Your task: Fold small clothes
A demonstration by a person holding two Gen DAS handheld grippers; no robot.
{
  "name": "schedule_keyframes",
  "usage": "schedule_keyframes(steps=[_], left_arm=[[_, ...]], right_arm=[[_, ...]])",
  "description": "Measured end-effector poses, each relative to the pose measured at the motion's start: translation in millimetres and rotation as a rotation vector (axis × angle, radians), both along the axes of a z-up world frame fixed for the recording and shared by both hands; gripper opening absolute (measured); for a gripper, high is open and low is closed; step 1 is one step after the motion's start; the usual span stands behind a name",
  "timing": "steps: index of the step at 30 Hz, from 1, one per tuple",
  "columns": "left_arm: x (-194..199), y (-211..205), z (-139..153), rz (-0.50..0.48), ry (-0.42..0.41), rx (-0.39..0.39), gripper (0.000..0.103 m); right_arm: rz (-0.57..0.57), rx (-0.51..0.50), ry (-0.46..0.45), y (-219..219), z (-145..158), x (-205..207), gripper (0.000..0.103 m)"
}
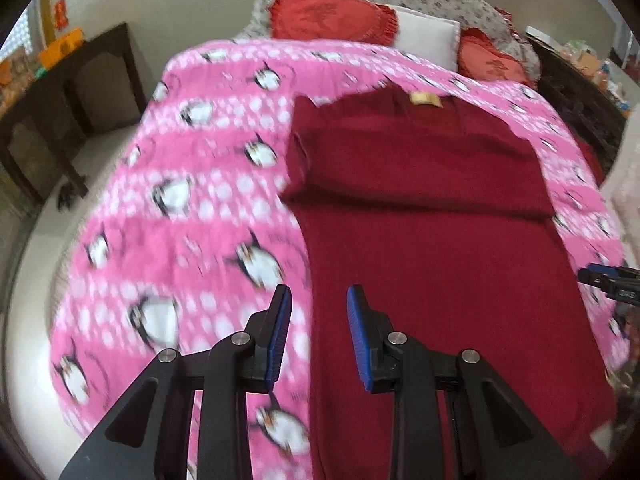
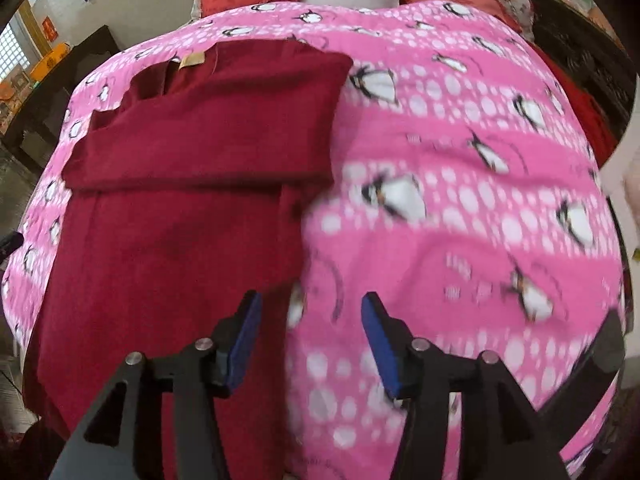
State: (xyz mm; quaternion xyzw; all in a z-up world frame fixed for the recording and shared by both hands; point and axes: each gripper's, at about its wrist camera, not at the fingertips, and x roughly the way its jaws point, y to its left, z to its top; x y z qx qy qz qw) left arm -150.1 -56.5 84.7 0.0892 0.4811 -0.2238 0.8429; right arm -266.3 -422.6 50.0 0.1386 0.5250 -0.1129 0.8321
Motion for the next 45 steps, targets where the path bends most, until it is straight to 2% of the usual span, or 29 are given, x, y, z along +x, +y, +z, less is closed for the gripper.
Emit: schedule_keyframes(steps=[5,8,12,18,21,27,36,45], left_arm=[[-30,21,-9,-0.021,0.048,-0.013,0.009],[-43,33,-18,-0.026,0.093,-0.025,0.009],[-59,46,-27,-0.009,0.112,-0.013,0.009],[-77,55,-33,-0.023,0.185,-0.060,0.009],[-87,54,-33,-0.043,0.188,-0.062,0.009],[-101,52,-40,-0.063,0.200,-0.027,0.009],[-101,51,-42,-0.053,0.202,-0.009,0.009],[-98,51,-47,-0.054,0.225,-0.015,0.009]], right_arm=[[0.026,0.098,-0.010,13,-10,-40,0.061],[0.053,0.102,-0.003,25,-17,-63,0.065],[0.077,0.098,-0.014,39,-20,-91,0.070],[0.100,0.158,-0.032,51,-16,-116,0.071],[0.119,0.185,-0.045,59,-16,-127,0.071],[0.114,0.222,-0.063,61,-18,-136,0.072],[0.177,0.280,-0.059,69,-16,-136,0.072],[0.158,0.327,-0.051,65,-21,-129,0.072]])
